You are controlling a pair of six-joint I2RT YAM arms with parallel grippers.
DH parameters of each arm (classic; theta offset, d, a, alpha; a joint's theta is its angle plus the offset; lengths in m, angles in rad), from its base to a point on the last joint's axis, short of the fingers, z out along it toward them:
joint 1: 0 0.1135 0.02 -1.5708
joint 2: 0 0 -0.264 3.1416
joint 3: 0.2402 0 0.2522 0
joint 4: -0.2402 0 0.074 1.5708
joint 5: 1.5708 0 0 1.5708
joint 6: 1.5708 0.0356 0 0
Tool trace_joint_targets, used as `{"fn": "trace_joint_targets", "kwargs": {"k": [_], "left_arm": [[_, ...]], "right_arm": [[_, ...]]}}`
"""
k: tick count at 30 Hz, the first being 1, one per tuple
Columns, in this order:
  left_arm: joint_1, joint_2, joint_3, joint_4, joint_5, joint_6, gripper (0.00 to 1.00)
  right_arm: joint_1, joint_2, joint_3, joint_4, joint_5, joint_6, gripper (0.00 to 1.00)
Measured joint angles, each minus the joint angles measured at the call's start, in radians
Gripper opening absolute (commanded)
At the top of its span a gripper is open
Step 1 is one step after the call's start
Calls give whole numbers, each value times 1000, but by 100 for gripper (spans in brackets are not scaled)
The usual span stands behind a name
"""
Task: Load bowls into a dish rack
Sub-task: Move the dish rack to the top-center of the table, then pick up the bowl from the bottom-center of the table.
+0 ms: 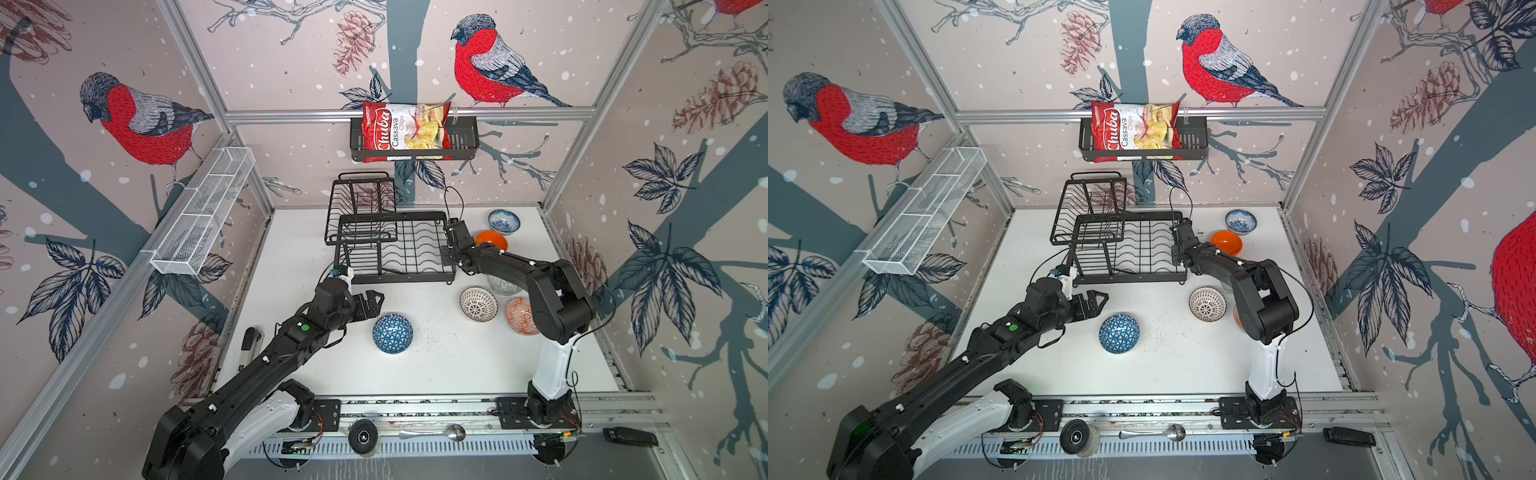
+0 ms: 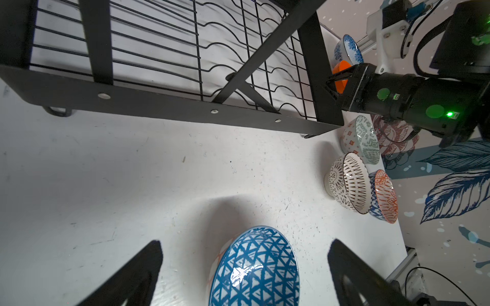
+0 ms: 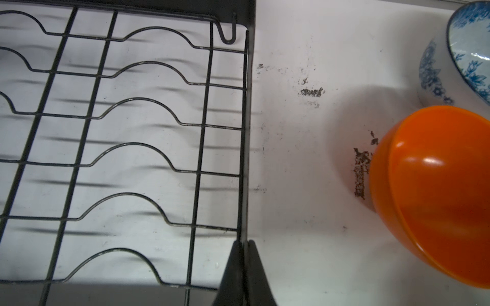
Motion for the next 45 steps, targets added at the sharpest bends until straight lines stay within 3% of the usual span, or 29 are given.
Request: {"fn": "trace_joint_targets", "kwargs": {"k": [4, 12, 15, 16, 20, 25, 31, 33, 37, 43, 45], "left_arm": [[-15, 14, 13, -24, -12, 3, 98], [-41, 43, 21, -91, -23, 33, 97], [-73, 75, 28, -118, -16, 32, 90], [-85, 87, 34, -129, -16, 33, 89], [-119, 145, 77, -194, -28, 32, 81], [-127, 193, 102, -255, -53, 33, 59], [-135, 298, 117, -285, -49, 44, 43], [-145, 346, 135, -293, -43, 50, 30], [-170, 415, 159, -297, -41, 56, 15], [-183, 438, 174, -296, -43, 52, 1], [-186, 438, 183, -297, -46, 51, 0]], "right_arm": [[-6, -8, -11, 17, -7, -14, 28], [-14, -110, -54, 28, -11, 14, 78], [-14, -163, -89, 28, -21, 34, 98], [-14, -180, -101, 29, -23, 41, 100], [-13, -266, -166, 34, -39, 66, 100], [-13, -351, -251, 45, -57, 91, 100], [-19, -422, -333, 62, -66, 97, 100], [-27, -439, -355, 66, -71, 98, 100], [-38, -456, -381, 80, -81, 116, 100], [-55, -467, -402, 96, -101, 124, 100], [-63, -476, -410, 102, -105, 132, 100]]}}
